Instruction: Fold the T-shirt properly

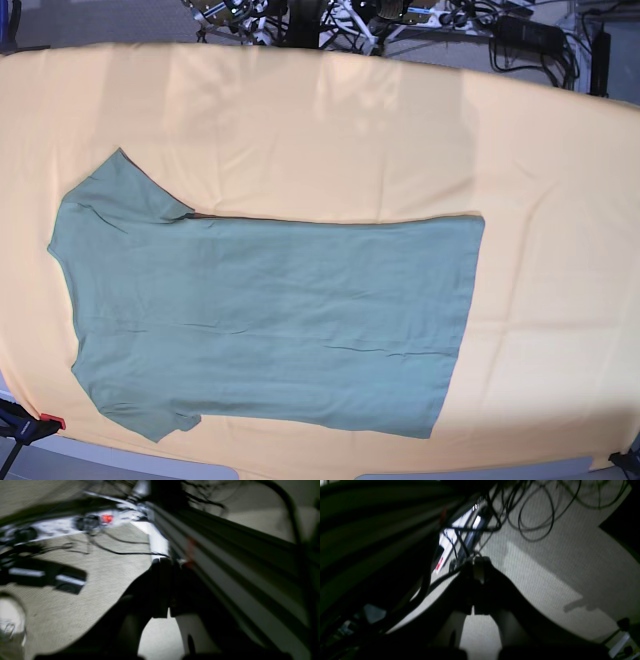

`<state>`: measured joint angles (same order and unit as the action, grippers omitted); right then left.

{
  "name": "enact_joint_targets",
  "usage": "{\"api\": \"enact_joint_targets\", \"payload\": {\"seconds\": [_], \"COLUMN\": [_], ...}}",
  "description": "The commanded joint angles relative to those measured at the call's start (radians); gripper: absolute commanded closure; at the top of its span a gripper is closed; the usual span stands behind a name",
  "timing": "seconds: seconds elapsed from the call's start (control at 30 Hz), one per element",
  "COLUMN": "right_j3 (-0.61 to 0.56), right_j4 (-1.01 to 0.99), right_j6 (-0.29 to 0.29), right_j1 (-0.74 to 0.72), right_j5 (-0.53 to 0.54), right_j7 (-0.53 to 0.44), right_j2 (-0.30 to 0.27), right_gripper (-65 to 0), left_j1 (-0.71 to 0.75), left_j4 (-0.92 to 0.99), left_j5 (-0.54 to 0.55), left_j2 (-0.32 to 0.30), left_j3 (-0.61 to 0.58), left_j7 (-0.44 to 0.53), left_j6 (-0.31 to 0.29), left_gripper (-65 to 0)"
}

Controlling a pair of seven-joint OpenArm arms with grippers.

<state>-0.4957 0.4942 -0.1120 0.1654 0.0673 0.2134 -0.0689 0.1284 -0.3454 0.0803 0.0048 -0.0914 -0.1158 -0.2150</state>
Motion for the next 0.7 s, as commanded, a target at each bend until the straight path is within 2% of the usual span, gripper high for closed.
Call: {"api": "enact_joint_targets", "payload": {"seconds": [0.0, 0.13, 0.27, 0.33, 0.47, 0.6, 0.67], "right_j3": [0.000, 0.000, 0.000, 0.000, 0.000, 0.000, 0.001], "right_j4": [0.020, 0.112, 0.204, 0.238, 0.342, 0.523, 0.640], "right_j6": [-0.008, -0.068, -0.182, -0.211, -0.200, -0.132, -0.075], "right_j1": [0.021, 0.100, 0.174, 0.206, 0.287, 0.386, 0.443], "right_j5": [0.002, 0.002, 0.003, 0.011, 0.013, 0.010, 0.010], "right_j7": [0.009, 0.008, -0.012, -0.019, -0.010, 0.055, 0.094], "right_j2": [-0.007, -0.052, -0.114, -0.141, -0.182, -0.220, -0.246], "right_gripper": [0.0, 0.0, 0.0, 0.0, 0.0, 0.0, 0.0], "left_j1": [0.022, 0.098, 0.159, 0.185, 0.242, 0.326, 0.387], "left_j4": [-0.026, -0.140, -0.259, -0.314, -0.428, -0.591, -0.694], "left_j5": [0.006, 0.006, 0.036, 0.053, 0.087, 0.161, 0.215], "left_j2": [0.006, -0.006, -0.034, -0.053, -0.098, -0.188, -0.227], "left_j3": [0.000, 0.000, 0.000, 0.000, 0.000, 0.000, 0.000], "left_j7": [-0.011, -0.037, -0.098, -0.133, -0.228, -0.310, -0.358], "left_j6": [-0.019, -0.018, -0.023, -0.030, -0.063, -0.063, -0.063], "left_gripper": [0.0, 0.0, 0.0, 0.0, 0.0, 0.0, 0.0]}}
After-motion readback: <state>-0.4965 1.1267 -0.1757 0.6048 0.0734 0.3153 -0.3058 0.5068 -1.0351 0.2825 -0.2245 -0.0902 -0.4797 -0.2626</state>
